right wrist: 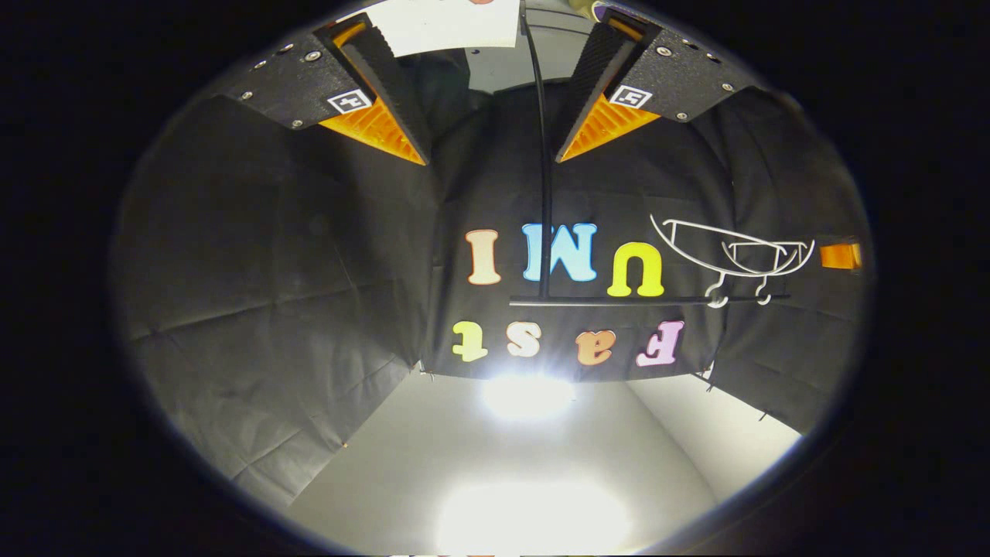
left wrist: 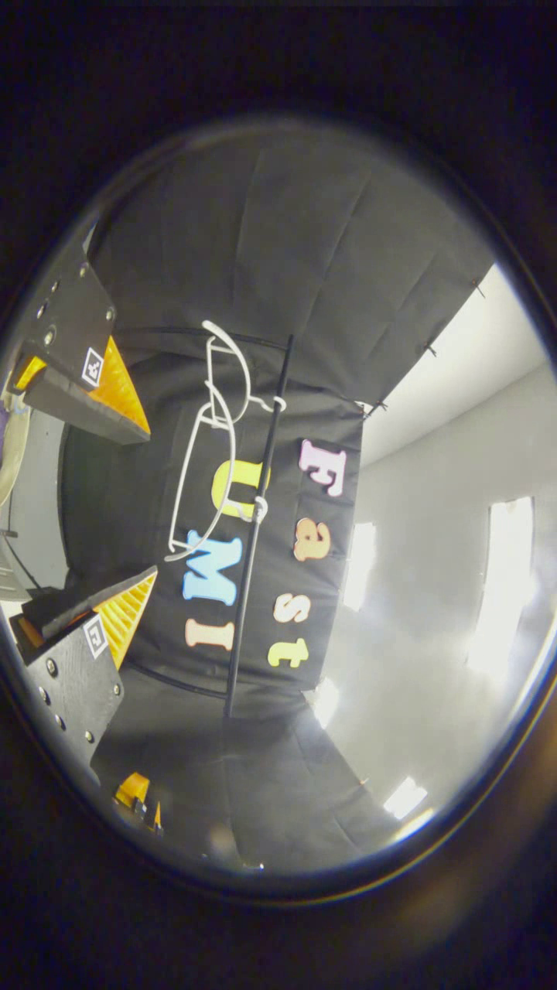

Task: Grasp the clothes on the hanger with both hands and then place them into the laundry hamper below.

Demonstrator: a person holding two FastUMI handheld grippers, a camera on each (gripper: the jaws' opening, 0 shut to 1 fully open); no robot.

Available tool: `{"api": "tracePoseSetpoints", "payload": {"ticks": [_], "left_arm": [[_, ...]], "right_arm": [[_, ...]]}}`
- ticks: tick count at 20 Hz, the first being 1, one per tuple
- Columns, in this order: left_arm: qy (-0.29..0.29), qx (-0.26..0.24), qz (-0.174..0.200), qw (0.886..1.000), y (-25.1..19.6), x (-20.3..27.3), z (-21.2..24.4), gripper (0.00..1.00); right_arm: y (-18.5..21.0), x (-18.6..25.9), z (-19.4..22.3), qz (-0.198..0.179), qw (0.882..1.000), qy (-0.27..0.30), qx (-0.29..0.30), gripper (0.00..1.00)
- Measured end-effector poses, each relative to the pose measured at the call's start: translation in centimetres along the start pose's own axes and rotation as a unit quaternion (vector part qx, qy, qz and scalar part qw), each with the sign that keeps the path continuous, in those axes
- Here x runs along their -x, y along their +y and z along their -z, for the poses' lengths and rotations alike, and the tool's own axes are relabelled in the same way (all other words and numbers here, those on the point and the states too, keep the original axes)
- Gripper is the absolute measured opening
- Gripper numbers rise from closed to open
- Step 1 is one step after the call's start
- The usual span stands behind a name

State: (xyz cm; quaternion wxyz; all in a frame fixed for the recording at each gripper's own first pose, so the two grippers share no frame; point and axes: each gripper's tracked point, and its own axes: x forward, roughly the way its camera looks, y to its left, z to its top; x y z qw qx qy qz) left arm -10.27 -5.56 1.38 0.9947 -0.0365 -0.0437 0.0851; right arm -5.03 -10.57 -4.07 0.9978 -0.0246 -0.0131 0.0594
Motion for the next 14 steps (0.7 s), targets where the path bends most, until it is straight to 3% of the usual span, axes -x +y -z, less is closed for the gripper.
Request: {"api": "tracePoseSetpoints", "payload": {"ticks": [3, 8, 9, 10, 11, 13, 14], "left_arm": [[0.011, -0.022, 0.000, 1.000, 2.0, -1.1, 0.7, 0.95], [0.001, -0.031, 0.023, 0.999, 3.3, -2.5, 1.4, 0.96], [0.002, -0.032, 0.030, 0.999, 3.5, -2.4, 1.5, 0.89], [0.001, -0.034, 0.037, 0.999, 3.7, -2.5, 1.7, 0.89], [0.000, -0.034, 0.039, 0.999, 4.2, -2.7, 2.1, 0.96], [0.000, -0.027, 0.050, 0.998, 4.5, -2.6, 2.7, 0.96], [0.006, -0.028, 0.052, 0.998, 4.9, -2.7, 3.3, 0.84]], "right_arm": [[0.0, -0.3, 0.1, 0.030, 0.999, 0.003, -0.012, 0.95], [2.4, -0.6, -0.5, 0.050, 0.998, -0.010, -0.031, 0.95], [2.7, -0.5, -0.4, 0.053, 0.998, -0.011, -0.028, 0.92], [2.7, -0.5, -0.2, 0.057, 0.998, -0.012, -0.025, 0.95], [2.9, -0.6, -0.1, 0.061, 0.998, -0.011, -0.024, 0.95], [4.1, -0.5, 0.6, 0.056, 0.998, 0.004, -0.030, 0.95], [4.8, -0.3, 0.7, 0.051, 0.998, 0.006, -0.033, 0.95]]}}
